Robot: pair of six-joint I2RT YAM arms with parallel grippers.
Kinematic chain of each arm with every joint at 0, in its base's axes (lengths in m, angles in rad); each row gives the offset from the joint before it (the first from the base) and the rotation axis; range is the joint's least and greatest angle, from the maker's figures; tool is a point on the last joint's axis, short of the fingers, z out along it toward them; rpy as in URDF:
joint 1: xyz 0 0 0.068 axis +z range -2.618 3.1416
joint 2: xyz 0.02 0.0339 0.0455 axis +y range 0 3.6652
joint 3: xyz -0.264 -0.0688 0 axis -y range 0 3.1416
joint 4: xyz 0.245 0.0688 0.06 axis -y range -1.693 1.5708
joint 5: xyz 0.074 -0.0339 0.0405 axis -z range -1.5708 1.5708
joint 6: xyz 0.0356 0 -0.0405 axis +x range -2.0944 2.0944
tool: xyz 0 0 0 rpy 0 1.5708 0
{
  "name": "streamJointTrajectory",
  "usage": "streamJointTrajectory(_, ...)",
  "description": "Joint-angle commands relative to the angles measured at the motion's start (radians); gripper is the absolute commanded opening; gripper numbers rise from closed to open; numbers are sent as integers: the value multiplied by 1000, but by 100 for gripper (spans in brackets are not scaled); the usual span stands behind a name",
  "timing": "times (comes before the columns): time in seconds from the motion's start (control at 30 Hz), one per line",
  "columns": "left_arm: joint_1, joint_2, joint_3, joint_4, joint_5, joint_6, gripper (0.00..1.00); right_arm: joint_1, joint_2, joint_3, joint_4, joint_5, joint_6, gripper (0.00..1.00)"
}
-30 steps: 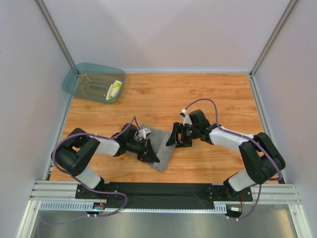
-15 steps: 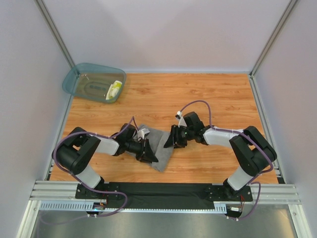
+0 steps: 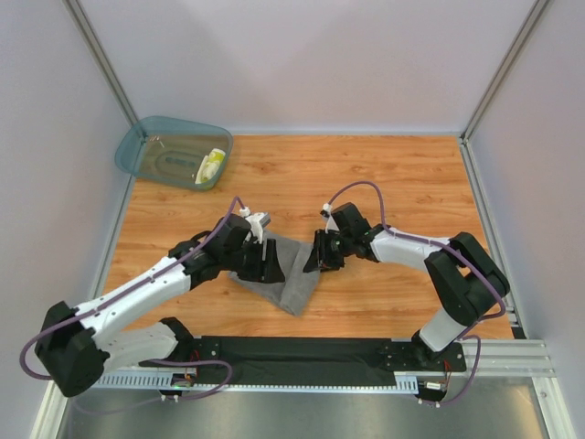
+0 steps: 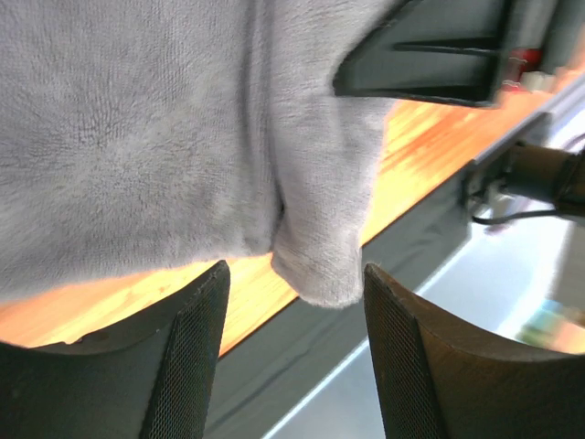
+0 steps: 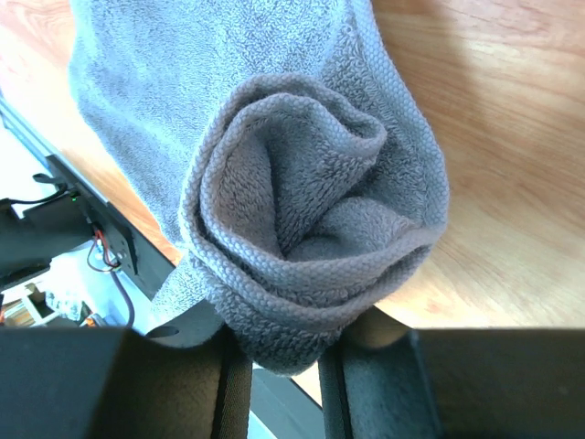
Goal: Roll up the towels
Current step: Roll the towel
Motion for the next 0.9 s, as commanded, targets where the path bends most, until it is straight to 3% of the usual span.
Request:
streamJointTrajectory(0.0,-156,-103,129,-281,-383,107,66,10,9,51,-93,78,-30,25)
streamJointTrajectory(0.17,-374,-59,234,-329,-601,122,65,18,31,83,-141,89,-33,25)
streamJointTrajectory(0.37,-564,244,370,-421,-800,41,64,22,52,108,-179,100,-41,25)
streamJointTrajectory(0.57,-665,444,496,-448,-865,6,66,22,58,115,-198,101,-50,25)
streamJointTrajectory(0.87,-733,518,557,-491,-920,-19,67,22,66,123,-209,98,-60,25)
